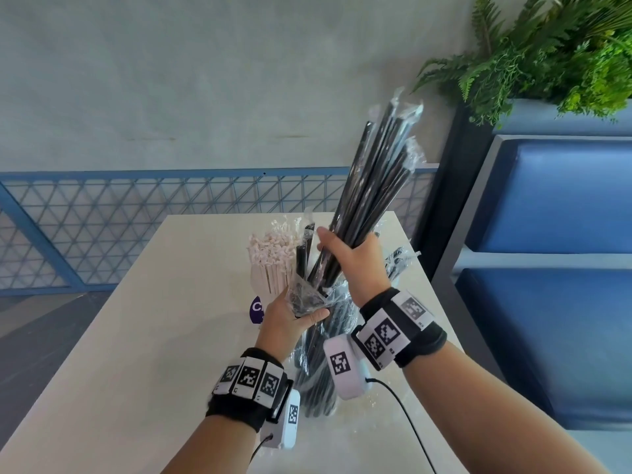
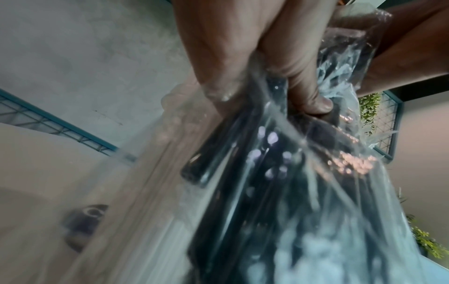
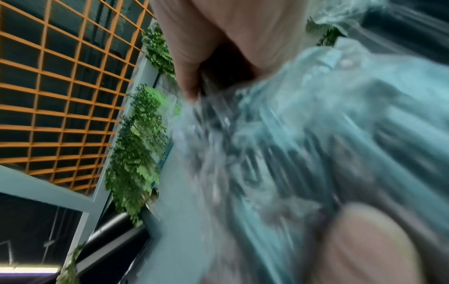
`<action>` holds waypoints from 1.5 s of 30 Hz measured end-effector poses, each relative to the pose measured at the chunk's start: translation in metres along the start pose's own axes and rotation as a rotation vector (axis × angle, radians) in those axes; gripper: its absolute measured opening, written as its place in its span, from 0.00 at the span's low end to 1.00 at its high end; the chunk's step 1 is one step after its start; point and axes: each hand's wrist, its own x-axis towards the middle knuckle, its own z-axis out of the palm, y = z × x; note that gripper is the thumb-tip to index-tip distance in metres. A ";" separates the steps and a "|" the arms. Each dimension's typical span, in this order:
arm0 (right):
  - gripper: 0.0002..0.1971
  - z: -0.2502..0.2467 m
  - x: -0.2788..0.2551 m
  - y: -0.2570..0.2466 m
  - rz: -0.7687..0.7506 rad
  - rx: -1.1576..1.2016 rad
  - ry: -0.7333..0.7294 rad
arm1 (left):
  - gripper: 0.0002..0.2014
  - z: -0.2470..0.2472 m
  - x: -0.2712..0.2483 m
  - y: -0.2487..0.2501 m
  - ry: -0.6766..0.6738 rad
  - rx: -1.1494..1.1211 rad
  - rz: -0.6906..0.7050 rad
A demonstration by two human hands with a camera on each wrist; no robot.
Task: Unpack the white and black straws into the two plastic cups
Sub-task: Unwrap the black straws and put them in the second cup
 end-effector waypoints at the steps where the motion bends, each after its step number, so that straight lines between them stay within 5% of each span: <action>1: 0.12 -0.003 0.003 -0.006 -0.028 0.000 0.018 | 0.14 0.000 0.000 0.000 0.004 0.012 0.015; 9: 0.17 -0.036 0.048 -0.055 -0.138 0.142 0.221 | 0.24 -0.001 -0.001 -0.001 0.018 -0.016 0.044; 13: 0.15 -0.039 0.057 -0.051 -0.181 0.029 0.278 | 0.18 -0.001 -0.001 -0.001 0.015 0.007 0.052; 20: 0.20 -0.036 0.049 -0.001 -0.106 -0.123 0.223 | 0.29 -0.003 -0.003 -0.003 0.006 -0.118 -0.036; 33: 0.19 -0.039 0.053 0.020 0.010 -0.155 0.221 | 0.18 -0.003 -0.003 -0.001 0.029 -0.103 -0.044; 39: 0.29 -0.042 0.051 0.019 -0.091 -0.219 0.231 | 0.18 -0.004 -0.004 0.001 0.023 -0.117 -0.044; 45: 0.15 -0.045 0.052 0.022 0.094 -0.481 0.034 | 0.19 -0.004 -0.003 0.003 0.023 -0.104 -0.039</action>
